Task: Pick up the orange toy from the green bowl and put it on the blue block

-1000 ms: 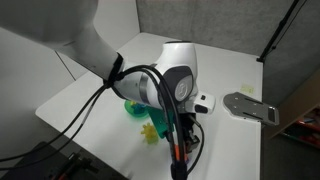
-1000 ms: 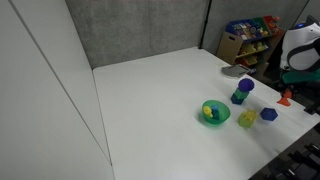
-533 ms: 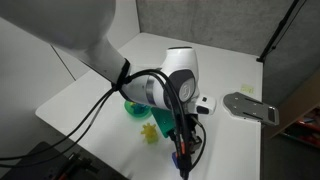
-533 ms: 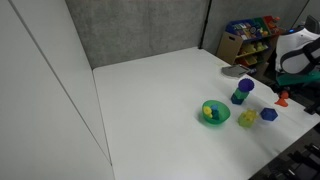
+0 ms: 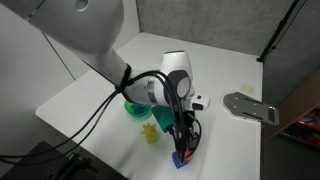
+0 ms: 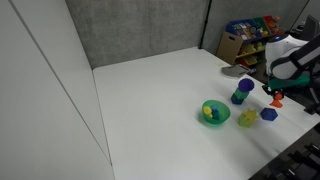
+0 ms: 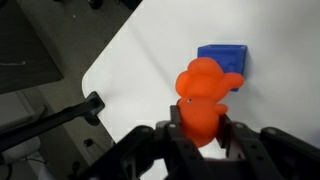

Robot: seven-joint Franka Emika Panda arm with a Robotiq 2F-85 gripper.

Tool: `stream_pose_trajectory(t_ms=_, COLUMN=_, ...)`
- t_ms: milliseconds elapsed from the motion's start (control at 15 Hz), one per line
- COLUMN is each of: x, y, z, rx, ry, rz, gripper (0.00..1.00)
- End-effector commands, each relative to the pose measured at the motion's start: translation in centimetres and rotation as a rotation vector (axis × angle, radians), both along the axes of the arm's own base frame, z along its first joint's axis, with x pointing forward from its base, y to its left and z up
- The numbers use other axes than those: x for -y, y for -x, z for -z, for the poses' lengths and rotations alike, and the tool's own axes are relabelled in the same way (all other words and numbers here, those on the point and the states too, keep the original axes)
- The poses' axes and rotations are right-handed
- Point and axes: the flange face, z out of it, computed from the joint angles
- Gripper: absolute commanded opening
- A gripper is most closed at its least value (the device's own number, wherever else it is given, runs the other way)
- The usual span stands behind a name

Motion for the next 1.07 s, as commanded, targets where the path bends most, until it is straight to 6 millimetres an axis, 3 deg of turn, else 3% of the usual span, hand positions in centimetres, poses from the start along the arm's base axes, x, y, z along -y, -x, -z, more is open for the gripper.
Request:
stream_pose_trajectory(t_ms=0, x=-0.28, y=-0.83, z=0.06, rx=0.002, ry=0.034, rz=-0.019, gripper=0.11)
stream_pose_trajectory(t_ms=533, x=-0.88, y=-0.61, z=0.32, rx=-0.005, ry=0.004, rz=-0.021, gripper=0.11)
stream_pose_trajectory(t_ms=600, x=-0.88, y=-0.6, z=0.34, rx=-0.006, ry=0.004, rz=-0.021, gripper=0.36)
stream_pose_trajectory(t_ms=1000, x=-0.91, y=-0.55, z=0.49, rx=-0.009, ry=0.003, rz=-0.022, gripper=0.36)
